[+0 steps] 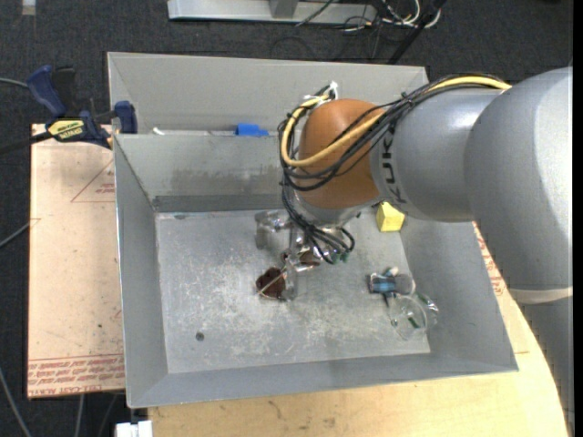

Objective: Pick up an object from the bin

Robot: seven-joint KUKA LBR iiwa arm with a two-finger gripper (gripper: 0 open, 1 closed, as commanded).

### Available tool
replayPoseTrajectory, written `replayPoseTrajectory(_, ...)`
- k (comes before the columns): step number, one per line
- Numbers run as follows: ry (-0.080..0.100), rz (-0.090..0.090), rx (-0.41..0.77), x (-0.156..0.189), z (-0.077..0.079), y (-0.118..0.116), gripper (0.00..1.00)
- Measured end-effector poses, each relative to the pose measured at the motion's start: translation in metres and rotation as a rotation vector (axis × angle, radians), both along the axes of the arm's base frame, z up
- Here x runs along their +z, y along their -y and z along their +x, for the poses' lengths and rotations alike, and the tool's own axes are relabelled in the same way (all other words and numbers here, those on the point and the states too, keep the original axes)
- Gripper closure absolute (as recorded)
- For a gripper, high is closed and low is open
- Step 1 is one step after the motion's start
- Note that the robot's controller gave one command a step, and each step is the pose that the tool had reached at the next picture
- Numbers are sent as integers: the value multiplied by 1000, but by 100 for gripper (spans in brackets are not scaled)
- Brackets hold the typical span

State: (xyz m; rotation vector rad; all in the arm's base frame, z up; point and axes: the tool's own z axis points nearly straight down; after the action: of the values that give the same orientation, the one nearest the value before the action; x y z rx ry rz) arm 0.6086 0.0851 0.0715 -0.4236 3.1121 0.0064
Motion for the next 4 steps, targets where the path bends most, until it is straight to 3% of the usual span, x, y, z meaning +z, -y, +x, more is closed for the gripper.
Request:
replayPoseTrajectory(1,4,-2,133,8,40,20,100)
replayPoseTrajectory(2,4,-2,132,8,40,20,100)
replayPoseTrajectory(3,0,-2,119,49,41,9,100)
replayPoseTrajectory(4,1,-2,99,83,20,-7,100)
